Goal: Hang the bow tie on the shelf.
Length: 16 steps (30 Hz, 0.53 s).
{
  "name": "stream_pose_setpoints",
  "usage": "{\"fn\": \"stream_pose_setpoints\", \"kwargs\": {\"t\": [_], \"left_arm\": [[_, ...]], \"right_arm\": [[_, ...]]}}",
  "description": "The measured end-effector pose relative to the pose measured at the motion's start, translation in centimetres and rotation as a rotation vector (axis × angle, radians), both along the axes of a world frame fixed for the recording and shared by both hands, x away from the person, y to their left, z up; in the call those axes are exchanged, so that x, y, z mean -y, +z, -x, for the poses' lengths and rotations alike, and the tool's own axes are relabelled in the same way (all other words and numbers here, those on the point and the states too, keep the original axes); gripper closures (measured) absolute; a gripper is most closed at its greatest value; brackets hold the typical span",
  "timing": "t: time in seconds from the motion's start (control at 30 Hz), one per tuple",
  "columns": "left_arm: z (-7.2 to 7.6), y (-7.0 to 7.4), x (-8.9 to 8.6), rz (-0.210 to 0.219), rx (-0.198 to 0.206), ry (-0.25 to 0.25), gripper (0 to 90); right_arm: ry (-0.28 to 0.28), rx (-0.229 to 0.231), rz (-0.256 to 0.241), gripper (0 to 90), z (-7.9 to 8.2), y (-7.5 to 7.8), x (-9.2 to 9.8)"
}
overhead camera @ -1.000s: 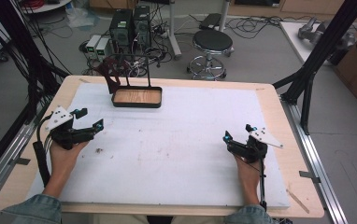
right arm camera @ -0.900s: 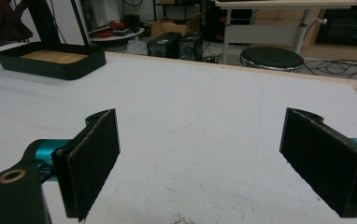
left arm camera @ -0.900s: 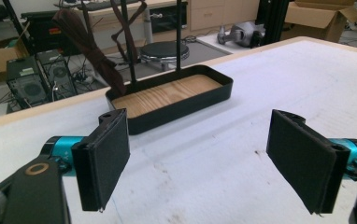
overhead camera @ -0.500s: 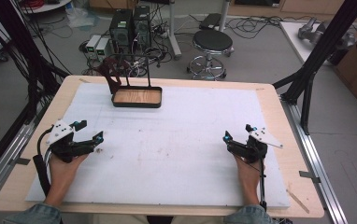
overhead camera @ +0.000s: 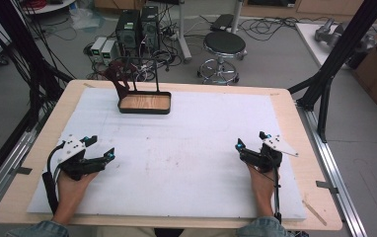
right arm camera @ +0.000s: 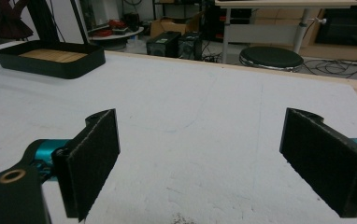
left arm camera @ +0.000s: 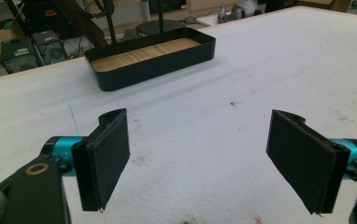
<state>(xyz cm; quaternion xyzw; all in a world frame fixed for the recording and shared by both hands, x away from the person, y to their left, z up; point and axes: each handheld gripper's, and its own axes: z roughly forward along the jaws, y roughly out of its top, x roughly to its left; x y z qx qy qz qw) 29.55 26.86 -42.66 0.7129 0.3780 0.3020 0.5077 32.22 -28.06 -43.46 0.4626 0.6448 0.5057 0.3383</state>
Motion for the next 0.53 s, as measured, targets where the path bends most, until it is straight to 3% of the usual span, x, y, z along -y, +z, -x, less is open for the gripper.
{"fn": "stream_pose_setpoints", "kwargs": {"t": [0.33, 0.53], "left_arm": [[-0.42, -0.22, 0.03, 0.002, -0.012, -0.004, 21.6], [-0.72, -0.31, 0.05, -0.003, -0.058, 0.006, 21.5]], "right_arm": [[0.006, -0.004, 0.008, 11.3, 0.02, 0.01, -0.13], [0.006, -0.002, 0.012, 11.3, 0.02, 0.01, -0.16]]}}
